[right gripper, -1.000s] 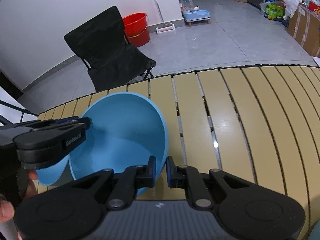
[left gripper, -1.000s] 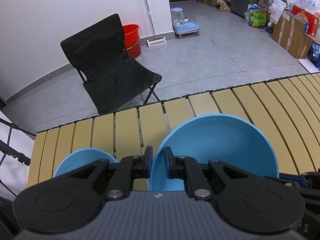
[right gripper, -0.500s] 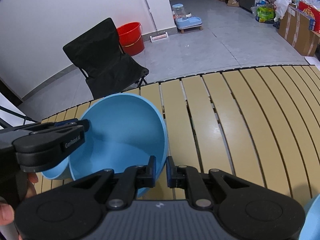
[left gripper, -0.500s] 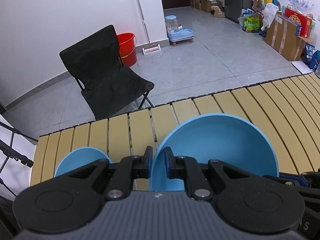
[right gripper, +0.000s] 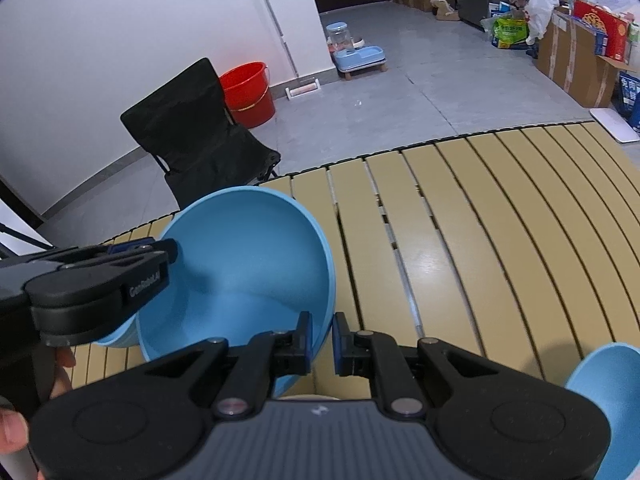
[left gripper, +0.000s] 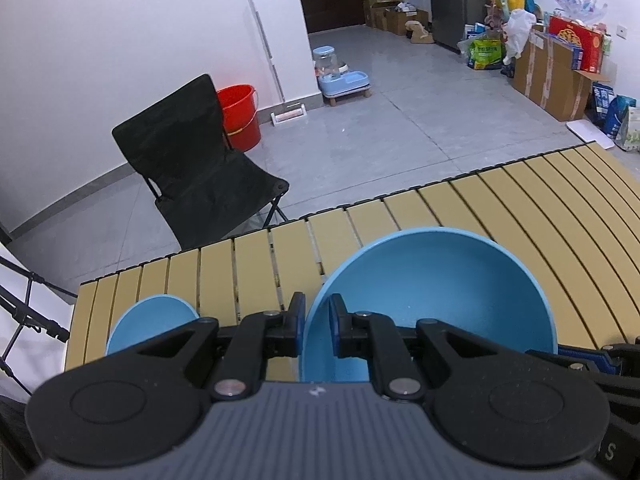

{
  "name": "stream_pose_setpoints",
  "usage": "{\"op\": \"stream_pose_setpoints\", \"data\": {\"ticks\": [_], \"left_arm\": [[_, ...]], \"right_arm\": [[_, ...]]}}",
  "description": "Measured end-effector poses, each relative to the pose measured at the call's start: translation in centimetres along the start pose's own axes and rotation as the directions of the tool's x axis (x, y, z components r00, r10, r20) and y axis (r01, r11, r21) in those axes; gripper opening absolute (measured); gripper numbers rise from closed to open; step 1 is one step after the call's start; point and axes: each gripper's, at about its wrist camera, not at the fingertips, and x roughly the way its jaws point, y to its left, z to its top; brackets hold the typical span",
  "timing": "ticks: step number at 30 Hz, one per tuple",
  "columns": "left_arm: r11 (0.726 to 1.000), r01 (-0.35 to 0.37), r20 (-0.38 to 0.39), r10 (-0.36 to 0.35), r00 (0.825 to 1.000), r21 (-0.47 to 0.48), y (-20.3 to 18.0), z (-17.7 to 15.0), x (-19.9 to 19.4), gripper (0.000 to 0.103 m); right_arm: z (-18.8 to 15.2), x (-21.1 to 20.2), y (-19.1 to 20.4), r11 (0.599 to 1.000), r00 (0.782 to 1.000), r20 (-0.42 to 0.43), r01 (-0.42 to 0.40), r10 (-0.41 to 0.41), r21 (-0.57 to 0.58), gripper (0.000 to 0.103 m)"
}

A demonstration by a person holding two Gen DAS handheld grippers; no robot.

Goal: Organize plates and bowls
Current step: 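Lift and carry both held bowls toward the bowls beside the plate stack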

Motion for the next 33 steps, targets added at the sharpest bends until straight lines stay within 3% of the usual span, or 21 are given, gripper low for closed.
{"op": "stream_pose_setpoints", "data": {"ticks": [33], "left_arm": [[0.996, 0.054, 0.04, -0.057, 0.998, 0.072, -12.4, -1.8, -7.4, 0.013]], "right_arm": [[-4.2, -8.3, -11.3, 0.994, 0.997, 0.068, 0.036, -0.043, 0.102, 0.009]]}}
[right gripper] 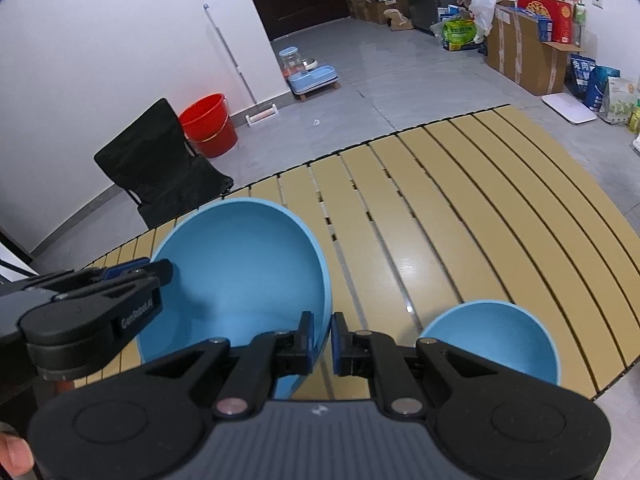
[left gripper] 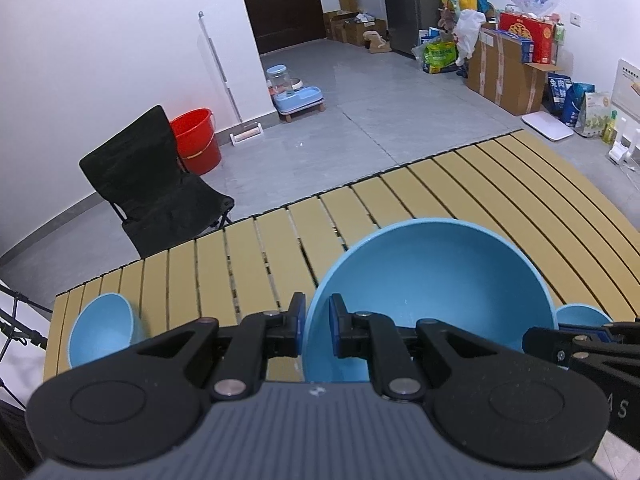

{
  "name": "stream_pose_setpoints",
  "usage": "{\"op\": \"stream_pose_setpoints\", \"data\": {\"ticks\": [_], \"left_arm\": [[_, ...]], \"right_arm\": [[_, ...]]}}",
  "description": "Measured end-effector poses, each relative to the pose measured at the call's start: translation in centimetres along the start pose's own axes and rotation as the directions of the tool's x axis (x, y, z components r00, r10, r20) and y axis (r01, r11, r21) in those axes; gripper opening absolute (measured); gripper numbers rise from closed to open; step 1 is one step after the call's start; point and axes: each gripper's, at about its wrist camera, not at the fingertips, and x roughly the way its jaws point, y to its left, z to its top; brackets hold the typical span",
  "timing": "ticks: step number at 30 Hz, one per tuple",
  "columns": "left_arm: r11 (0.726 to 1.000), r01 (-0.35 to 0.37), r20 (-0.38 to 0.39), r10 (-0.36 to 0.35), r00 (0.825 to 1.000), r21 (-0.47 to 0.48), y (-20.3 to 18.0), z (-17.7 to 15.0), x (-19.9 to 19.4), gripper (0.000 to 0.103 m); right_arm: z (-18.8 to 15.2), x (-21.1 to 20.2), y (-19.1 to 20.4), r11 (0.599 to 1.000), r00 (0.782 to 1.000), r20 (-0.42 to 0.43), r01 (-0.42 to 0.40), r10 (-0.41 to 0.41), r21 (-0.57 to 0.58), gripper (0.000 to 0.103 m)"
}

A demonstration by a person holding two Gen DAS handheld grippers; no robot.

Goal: Organize plates and bowls
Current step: 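Lift and carry both held bowls toward the bowls beside the plate stack, then lower the right gripper's bowl into the placed bowls while the left gripper lowers its bowl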

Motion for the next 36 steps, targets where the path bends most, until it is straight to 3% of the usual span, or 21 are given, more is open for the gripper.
{"op": "stream_pose_setpoints", "data": {"ticks": [18, 36], "left_arm": [[0.996, 0.043, -0.012, -0.042, 0.999, 0.08, -8.8, -0.2, -1.1, 0.013], [0.983, 0.091, -0.07, -0.081, 0.994, 0.157, -16.3, -2.4, 0.5, 0.013]], "right_arm": [[-1.1, -3.8, -7.9, 0.996, 0.998, 0.046, 0.043, -0.047, 0.072, 0.009], [-3.2, -5.1, -14.6, 0.985, 0.993, 0.049, 0.097, -0.105, 0.14, 0.009]]}}
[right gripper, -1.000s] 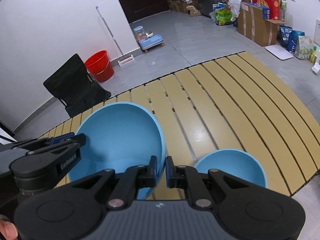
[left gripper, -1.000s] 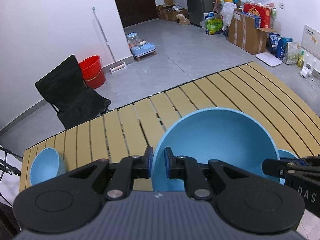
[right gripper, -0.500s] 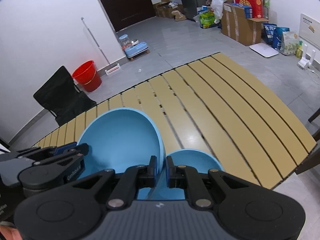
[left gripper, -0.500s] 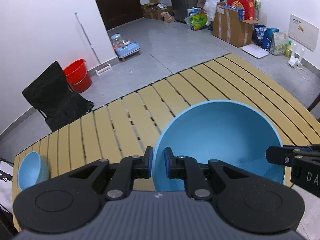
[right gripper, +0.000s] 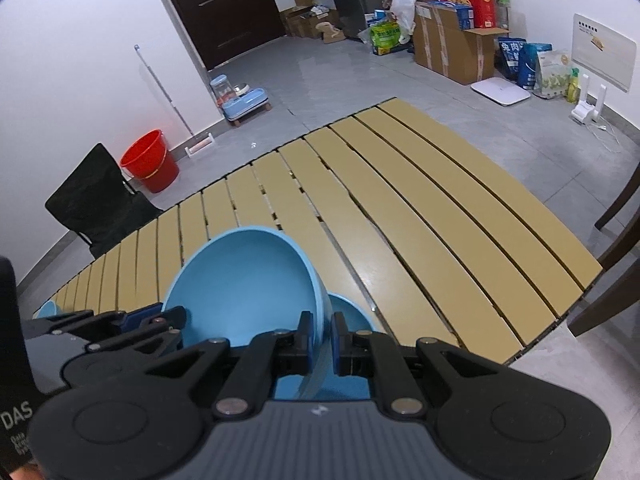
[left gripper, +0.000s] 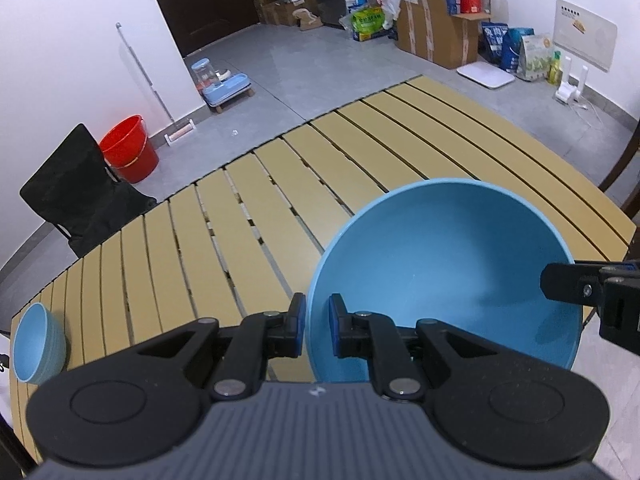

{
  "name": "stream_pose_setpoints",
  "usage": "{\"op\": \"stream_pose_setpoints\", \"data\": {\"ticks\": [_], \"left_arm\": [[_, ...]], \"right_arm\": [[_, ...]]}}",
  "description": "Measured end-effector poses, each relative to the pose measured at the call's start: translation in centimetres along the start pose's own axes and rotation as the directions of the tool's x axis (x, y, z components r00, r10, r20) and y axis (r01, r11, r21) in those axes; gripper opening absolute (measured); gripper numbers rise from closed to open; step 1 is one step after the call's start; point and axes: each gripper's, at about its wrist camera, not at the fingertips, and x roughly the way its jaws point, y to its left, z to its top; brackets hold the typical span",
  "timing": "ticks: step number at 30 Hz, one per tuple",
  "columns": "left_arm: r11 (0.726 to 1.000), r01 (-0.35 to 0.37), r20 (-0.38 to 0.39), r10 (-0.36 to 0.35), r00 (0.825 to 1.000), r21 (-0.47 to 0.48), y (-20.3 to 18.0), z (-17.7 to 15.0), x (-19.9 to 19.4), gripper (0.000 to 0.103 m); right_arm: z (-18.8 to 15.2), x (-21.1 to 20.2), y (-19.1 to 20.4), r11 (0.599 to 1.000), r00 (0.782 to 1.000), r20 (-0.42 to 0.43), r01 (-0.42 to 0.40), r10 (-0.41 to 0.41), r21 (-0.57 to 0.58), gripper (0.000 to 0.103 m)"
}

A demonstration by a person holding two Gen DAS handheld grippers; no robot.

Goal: Organize plates and bowls
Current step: 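Lower the right gripper's bowl into the placed bowls while the left gripper lowers its bowl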

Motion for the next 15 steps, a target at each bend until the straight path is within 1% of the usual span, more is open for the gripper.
{"op": "stream_pose_setpoints", "data": {"ticks": [10, 15], "left_arm": [[1.0, -0.009, -0.035, 0.009, 0.999, 0.021, -1.5, -0.9, 1.8, 0.013], [0.999, -0.016, -0.05, 0.018, 0.999, 0.038, -2.2, -1.4, 2.6, 0.013]], "right_arm": [[-1.0, 1.9, -1.6, 1.0, 0.999, -0.036, 0.009, -0.009, 0.011, 0.009], [-1.4, 2.7, -1.8, 1.0, 0.999, -0.04, 0.022, -0.022, -0.012, 0.008]]}}
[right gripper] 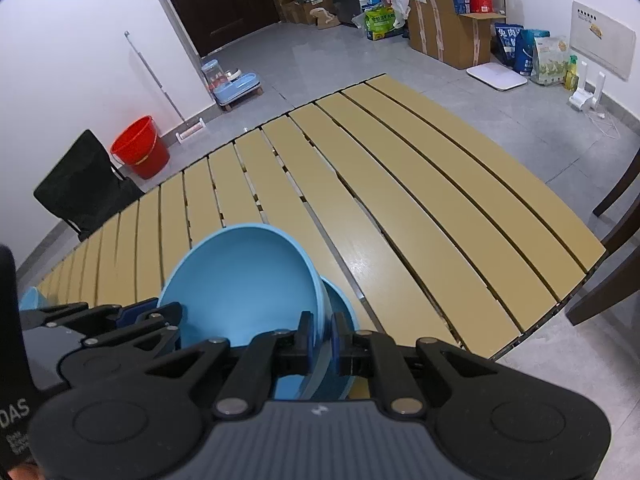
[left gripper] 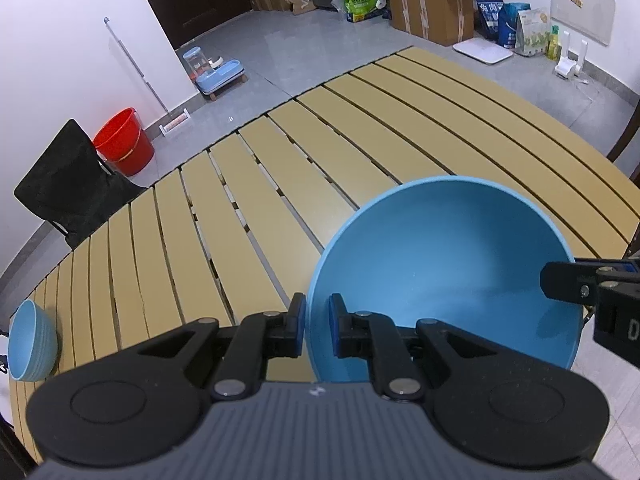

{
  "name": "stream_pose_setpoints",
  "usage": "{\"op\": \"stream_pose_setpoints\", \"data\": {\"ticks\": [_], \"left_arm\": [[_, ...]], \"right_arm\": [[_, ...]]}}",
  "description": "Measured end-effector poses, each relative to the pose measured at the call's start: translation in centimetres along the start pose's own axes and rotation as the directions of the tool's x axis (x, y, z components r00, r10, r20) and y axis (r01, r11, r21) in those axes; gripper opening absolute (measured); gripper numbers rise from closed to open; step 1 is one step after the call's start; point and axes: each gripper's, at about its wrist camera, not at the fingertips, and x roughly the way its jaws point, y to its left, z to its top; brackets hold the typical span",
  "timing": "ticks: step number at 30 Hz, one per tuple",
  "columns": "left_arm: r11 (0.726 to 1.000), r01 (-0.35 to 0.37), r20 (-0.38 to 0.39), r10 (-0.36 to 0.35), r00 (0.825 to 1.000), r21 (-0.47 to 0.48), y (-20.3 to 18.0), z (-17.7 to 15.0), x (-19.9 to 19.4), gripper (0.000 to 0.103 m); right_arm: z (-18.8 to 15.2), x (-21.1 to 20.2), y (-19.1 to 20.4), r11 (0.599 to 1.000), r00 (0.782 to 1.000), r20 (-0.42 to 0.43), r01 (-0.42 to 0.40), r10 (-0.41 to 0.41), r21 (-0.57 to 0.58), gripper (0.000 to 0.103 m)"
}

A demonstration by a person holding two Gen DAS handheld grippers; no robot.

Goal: Organize plates and bowls
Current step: 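Lower the right gripper's bowl into the placed bowls while the left gripper lowers its bowl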

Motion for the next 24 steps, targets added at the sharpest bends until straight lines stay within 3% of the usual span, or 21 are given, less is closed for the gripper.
{"op": "stream_pose_setpoints", "data": {"ticks": [24], "left_arm": [[1.0, 0.005, -0.035, -0.004, 0.999, 0.029, -1.2, -0.3, 2.2, 0.013]], "right_arm": [[-0.7, 2.9, -0.2, 0.997, 0.998, -0.037, 0.053, -0.054, -0.05, 0.008]]}}
